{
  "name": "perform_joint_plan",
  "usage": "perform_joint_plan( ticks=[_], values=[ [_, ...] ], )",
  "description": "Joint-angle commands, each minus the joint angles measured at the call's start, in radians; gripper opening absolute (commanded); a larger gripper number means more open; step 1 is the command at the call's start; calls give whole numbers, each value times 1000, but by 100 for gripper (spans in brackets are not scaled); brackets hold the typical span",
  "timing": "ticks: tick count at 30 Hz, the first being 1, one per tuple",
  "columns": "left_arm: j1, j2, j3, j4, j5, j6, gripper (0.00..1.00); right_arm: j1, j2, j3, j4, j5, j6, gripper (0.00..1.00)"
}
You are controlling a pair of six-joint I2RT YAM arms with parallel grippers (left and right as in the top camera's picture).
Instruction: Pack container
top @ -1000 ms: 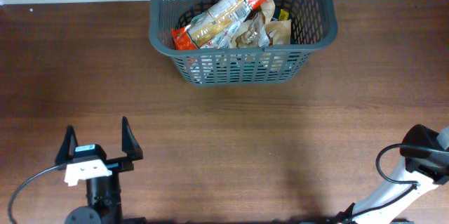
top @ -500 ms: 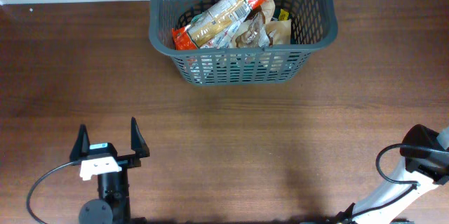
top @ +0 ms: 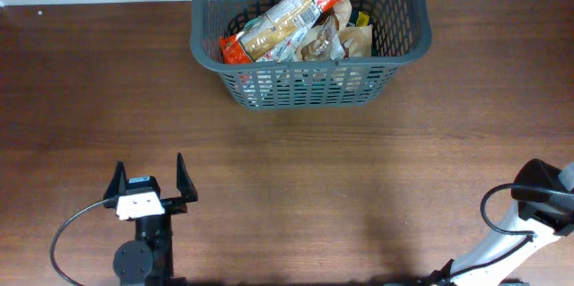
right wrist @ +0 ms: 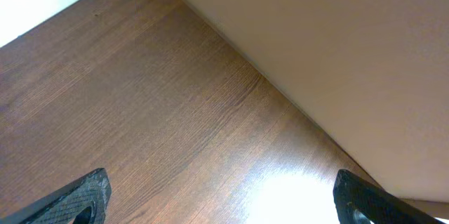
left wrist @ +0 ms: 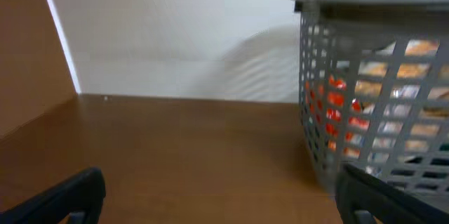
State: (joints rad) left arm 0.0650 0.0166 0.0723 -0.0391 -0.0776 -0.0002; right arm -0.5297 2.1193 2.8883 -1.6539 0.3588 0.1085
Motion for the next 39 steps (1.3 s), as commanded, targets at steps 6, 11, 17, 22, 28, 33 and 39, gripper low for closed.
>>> perform_joint_plan(
  ticks=[6,11,17,22,28,33,39],
  values=[
    [5,-11,-56,1,14,-18,99,-1,-31,14,0,12,3,99],
    [-2,-11,-63,-39,19,-18,99,-1,-31,14,0,12,3,99],
    [-11,-11,-63,-40,19,-18,99,-1,-31,14,0,12,3,99],
    [-10,-11,-63,-40,23,-18,99,-1,-31,14,0,12,3,99],
    [-10,-11,-63,-39,23,-18,99,-1,-31,14,0,12,3,99],
    [-10,-11,-63,-39,23,-18,99,-1,-31,14,0,12,3,99],
    [-10,-11,-63,-39,23,-18,99,-1,-31,14,0,12,3,99]
  ],
)
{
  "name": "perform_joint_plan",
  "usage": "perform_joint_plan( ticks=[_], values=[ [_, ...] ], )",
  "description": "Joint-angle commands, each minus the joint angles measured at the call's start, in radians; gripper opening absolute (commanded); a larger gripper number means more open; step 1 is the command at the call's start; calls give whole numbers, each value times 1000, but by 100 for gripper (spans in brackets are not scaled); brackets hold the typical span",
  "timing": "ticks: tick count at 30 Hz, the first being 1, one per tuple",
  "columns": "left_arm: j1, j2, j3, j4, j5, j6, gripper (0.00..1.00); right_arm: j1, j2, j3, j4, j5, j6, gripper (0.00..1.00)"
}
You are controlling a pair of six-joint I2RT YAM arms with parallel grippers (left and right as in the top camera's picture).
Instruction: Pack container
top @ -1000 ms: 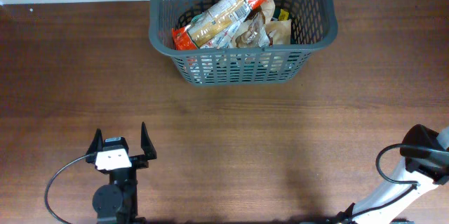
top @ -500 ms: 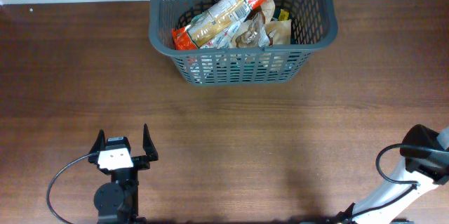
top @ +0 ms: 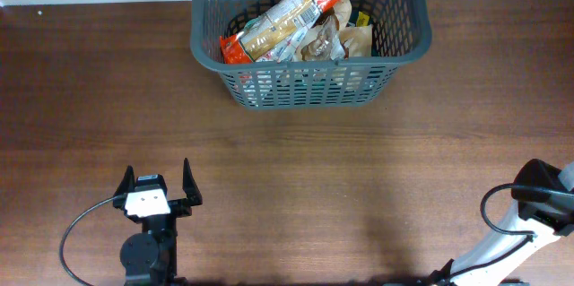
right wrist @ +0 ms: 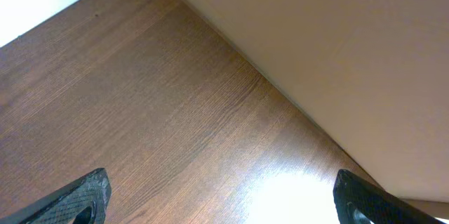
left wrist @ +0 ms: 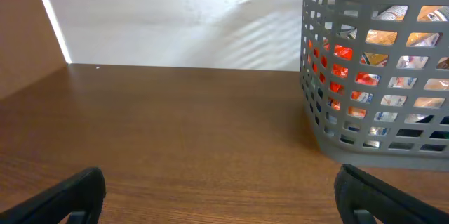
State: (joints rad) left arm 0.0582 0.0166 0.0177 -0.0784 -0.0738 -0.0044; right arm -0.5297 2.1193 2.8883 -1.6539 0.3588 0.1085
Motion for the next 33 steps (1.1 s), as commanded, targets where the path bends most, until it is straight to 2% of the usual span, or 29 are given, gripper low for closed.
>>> perform_joint_plan(
  ticks=[1,12,19,23,26,29,33],
  values=[
    [-3,-11,-8,0,19,-13,99,-1,-31,14,0,12,3,99],
    [-3,-11,-8,0,19,-13,99,1,-58,14,0,12,3,99],
    [-3,-11,-8,0,19,-13,99,14,-194,13,0,12,3,99],
    [-3,-11,-8,0,19,-13,99,69,-302,-19,0,12,3,99],
    [-3,-11,-8,0,19,-13,99,137,-400,-94,0,12,3,99],
    [-3,-11,-8,0,19,-13,99,206,-525,-250,7,13,3,99],
    [-3,-11,-8,0,19,-13,99,209,-654,-456,68,-8,4,99]
  ],
)
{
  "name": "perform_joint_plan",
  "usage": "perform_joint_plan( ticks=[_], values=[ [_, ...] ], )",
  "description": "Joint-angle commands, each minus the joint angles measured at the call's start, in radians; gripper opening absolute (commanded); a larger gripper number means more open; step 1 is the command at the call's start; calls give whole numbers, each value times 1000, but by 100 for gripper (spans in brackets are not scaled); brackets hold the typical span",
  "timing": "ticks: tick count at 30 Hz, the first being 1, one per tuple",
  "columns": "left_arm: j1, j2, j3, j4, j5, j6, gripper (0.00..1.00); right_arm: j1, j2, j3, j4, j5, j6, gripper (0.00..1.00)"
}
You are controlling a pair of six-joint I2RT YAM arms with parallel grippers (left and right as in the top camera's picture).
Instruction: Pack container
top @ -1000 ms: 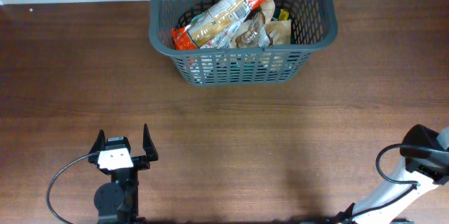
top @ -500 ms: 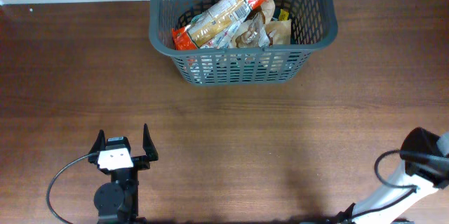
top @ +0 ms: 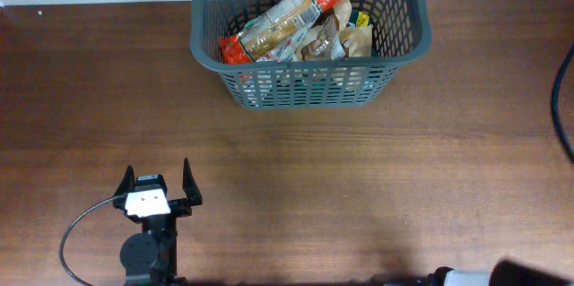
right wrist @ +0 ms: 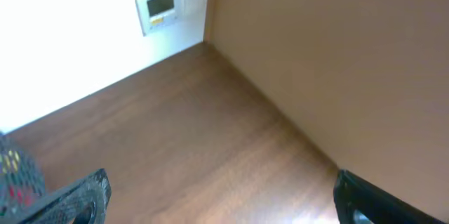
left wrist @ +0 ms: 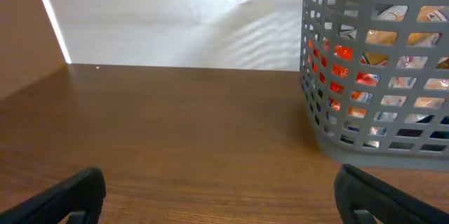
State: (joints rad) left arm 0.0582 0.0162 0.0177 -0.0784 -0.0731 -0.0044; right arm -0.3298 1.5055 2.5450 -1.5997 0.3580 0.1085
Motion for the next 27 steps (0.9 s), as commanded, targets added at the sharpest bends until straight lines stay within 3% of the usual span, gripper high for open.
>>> perform_joint_plan(
  ticks=[1,9,14,16,22,27],
  values=[
    [-3,-10,-8,0,18,-13,99,9,-74,-167,20,-14,4,99],
    [-3,-10,-8,0,18,-13,99,9,-325,-549,31,-14,4,99],
    [-3,-10,-8,0,18,-13,99,11,-447,-734,149,-34,4,99],
    [-3,-10,-8,0,18,-13,99,19,-496,-807,240,-86,4,99],
    [-3,-10,-9,0,18,-13,99,96,-694,-1128,726,-449,4,99],
    [-3,-10,-8,0,18,-13,99,128,-825,-1395,982,-585,4,99]
  ],
)
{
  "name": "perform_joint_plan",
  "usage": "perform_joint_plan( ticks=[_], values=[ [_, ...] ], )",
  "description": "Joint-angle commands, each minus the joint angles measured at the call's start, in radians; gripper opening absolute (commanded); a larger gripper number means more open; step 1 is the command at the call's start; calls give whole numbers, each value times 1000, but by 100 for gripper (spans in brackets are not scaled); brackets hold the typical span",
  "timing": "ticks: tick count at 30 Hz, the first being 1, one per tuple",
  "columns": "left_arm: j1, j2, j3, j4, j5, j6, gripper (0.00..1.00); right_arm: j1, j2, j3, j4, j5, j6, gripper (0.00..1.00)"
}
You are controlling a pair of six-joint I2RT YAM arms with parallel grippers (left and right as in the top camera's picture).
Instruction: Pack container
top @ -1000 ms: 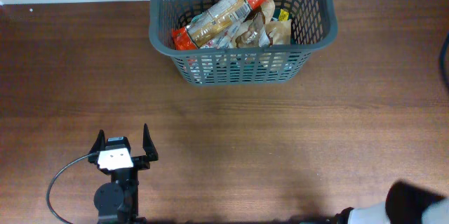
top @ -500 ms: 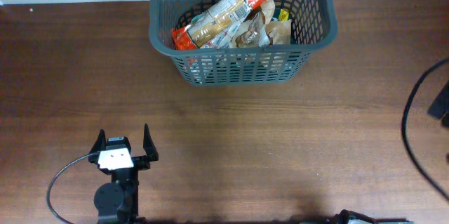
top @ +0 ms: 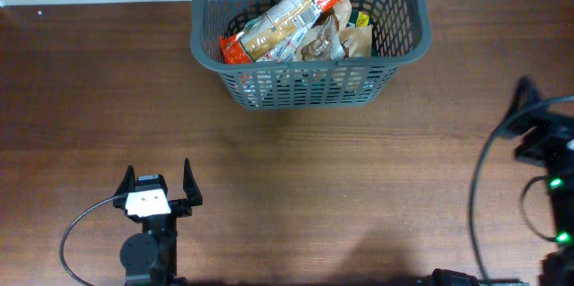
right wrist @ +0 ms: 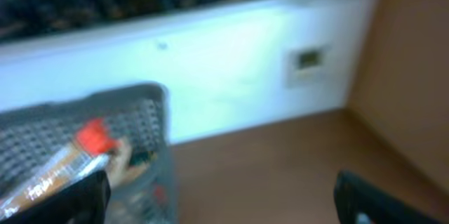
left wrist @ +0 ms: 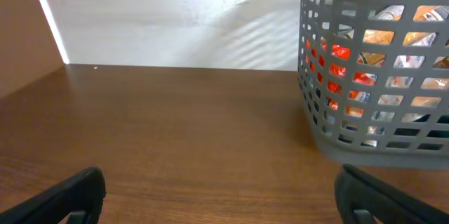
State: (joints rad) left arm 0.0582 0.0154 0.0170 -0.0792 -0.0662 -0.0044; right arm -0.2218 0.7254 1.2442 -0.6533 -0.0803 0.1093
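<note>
The grey mesh basket (top: 305, 84) stands at the back middle of the table. It holds a long orange-red snack pack (top: 273, 26) and brownish wrappers (top: 327, 39). My left gripper (top: 158, 177) sits low near the front left, open and empty; in its own view the left gripper (left wrist: 221, 199) faces the basket (left wrist: 372, 76) across bare wood. My right arm (top: 543, 143) hangs at the table's right edge. The right gripper (right wrist: 224, 203) is open and empty, and its blurred view shows the basket (right wrist: 84, 154) ahead on the left.
A white wall (left wrist: 175, 20) runs behind the brown wooden table (top: 359, 187). A small wall panel (right wrist: 309, 59) shows at the back right. Black cables loop beside both arm bases (top: 76, 232).
My right arm, out of the overhead view before, now shows at the right edge of the table. Its camera has turned from the room's corner to the basket. The left gripper has stayed put.
At first my left gripper stood open at the front left and my right arm lay at the front right corner, looking at the floor corner. The left gripper then sat slightly nearer the front. The right arm left the overhead view, and now faces the basket.
</note>
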Motion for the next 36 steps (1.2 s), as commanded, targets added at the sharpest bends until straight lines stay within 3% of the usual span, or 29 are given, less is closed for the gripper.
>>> perform_joint_plan(
  ticks=[1,9,25,36],
  values=[
    [-3,-10,-8,0,11,-13,99,28,-74,-151,73,-156,4,99],
    [-3,-10,-8,1,11,-13,99,125,-255,-462,230,-151,15,99],
    [-3,-10,-8,1,11,-13,99,243,-510,-892,465,-144,14,99],
    [-3,-10,-8,1,11,-13,99,243,-645,-997,538,-132,14,99]
  ],
)
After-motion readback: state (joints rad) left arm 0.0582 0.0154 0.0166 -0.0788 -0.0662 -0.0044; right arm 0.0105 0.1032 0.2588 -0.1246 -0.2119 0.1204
